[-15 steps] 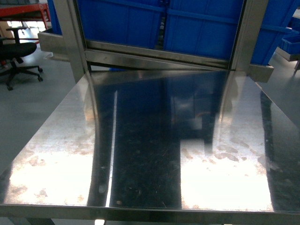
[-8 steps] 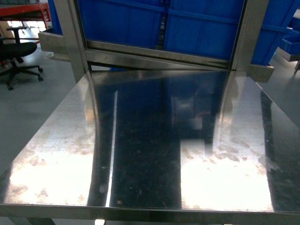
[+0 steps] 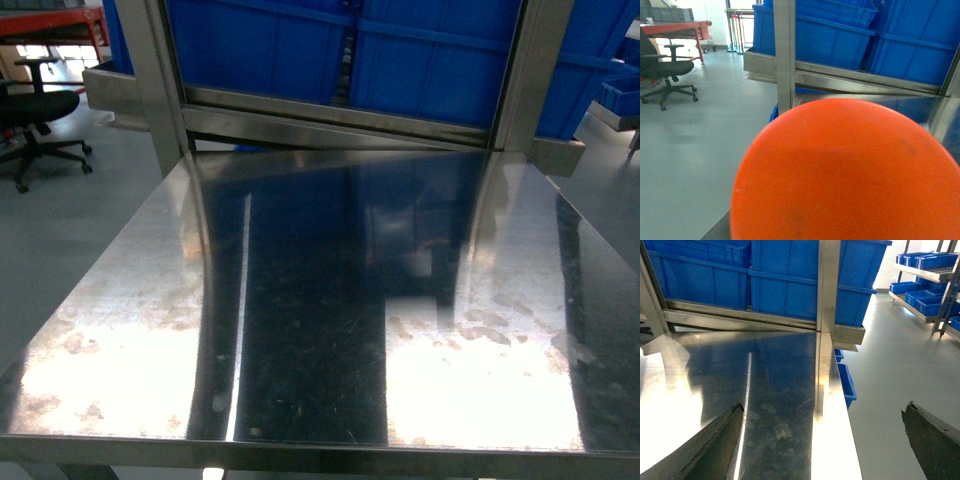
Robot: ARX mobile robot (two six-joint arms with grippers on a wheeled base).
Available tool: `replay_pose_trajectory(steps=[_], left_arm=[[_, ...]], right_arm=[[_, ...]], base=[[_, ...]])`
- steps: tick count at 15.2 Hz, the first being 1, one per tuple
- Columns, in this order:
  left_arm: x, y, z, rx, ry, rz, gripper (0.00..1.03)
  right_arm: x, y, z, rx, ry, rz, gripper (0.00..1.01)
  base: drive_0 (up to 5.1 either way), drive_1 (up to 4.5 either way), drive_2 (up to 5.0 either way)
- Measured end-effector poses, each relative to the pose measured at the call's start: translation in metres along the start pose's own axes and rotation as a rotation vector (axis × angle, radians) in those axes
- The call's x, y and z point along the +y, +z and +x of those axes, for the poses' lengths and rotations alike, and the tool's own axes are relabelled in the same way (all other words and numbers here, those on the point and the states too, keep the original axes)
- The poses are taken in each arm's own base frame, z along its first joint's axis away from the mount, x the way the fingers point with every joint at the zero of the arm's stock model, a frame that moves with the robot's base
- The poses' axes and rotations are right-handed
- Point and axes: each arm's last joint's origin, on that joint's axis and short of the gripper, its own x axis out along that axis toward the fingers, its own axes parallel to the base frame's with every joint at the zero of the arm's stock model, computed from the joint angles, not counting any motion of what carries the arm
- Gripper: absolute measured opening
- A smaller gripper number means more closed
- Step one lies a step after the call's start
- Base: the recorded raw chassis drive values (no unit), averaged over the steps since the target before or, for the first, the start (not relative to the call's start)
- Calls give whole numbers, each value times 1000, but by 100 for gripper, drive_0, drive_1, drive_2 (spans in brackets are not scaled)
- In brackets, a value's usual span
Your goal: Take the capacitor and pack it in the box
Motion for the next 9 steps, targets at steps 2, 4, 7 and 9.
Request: replay_pose_trajectory(steps=[2, 4, 7, 9], left_arm=[[0, 0, 0, 1, 0, 0, 44], [0, 0, 0, 1, 0, 0, 44], [0, 0, 0, 1, 0, 0, 44], [0, 0, 0, 1, 0, 0, 44]], right_arm=[[0, 0, 0, 0, 0, 0, 98], [0, 0, 0, 0, 0, 0, 98], [0, 0, 0, 0, 0, 0, 98], [0, 0, 0, 0, 0, 0, 98]], base=[[0, 0, 0], [0, 0, 0], [0, 0, 0], [0, 0, 0]])
